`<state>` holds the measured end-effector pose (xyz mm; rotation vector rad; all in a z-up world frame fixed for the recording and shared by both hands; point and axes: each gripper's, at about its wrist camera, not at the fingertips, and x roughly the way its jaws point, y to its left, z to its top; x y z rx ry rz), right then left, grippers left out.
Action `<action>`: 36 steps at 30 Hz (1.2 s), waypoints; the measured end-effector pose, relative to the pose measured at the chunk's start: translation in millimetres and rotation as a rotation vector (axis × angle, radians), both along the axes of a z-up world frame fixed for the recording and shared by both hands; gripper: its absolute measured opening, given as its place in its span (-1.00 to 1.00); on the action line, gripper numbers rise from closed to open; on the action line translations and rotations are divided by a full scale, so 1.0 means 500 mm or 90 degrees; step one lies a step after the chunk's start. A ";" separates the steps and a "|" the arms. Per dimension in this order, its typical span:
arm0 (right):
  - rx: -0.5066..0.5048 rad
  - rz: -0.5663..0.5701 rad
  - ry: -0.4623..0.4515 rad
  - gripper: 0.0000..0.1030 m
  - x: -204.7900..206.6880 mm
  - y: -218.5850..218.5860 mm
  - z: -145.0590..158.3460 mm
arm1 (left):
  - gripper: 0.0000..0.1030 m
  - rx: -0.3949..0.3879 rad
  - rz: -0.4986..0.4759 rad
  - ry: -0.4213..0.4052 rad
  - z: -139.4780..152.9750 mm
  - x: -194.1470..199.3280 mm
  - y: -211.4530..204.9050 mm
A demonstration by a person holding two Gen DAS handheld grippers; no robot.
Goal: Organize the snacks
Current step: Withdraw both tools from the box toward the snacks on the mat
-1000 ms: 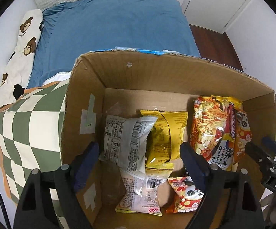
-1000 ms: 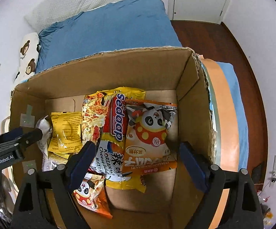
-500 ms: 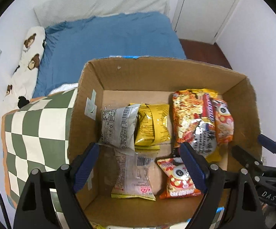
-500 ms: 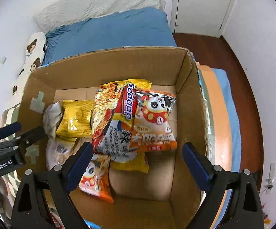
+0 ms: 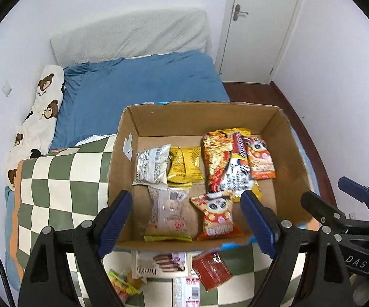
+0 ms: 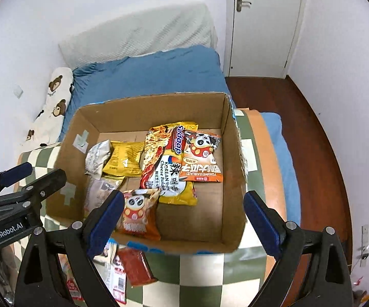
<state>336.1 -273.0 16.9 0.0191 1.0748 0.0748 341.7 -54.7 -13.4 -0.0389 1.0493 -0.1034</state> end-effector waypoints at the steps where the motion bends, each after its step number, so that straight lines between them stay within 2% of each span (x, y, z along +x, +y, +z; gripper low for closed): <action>1: 0.004 0.000 -0.005 0.87 -0.012 -0.001 0.009 | 0.67 -0.001 -0.001 -0.004 0.006 -0.010 -0.001; 16: 0.012 -0.006 -0.086 0.92 -0.163 -0.013 0.135 | 0.67 -0.013 0.005 -0.092 0.116 -0.154 -0.006; 22: 0.042 -0.010 -0.087 0.92 -0.221 -0.012 0.150 | 0.67 -0.024 0.020 -0.087 0.114 -0.207 0.012; 24: 0.058 -0.012 -0.072 0.93 -0.234 -0.010 0.136 | 0.67 -0.019 0.036 -0.074 0.096 -0.226 0.030; 28: 0.086 -0.006 -0.015 0.93 -0.255 0.009 0.070 | 0.68 0.000 0.079 -0.038 0.043 -0.258 0.082; 36: 0.098 0.020 0.120 0.93 -0.238 0.077 -0.130 | 0.67 0.044 0.203 0.076 -0.119 -0.324 0.233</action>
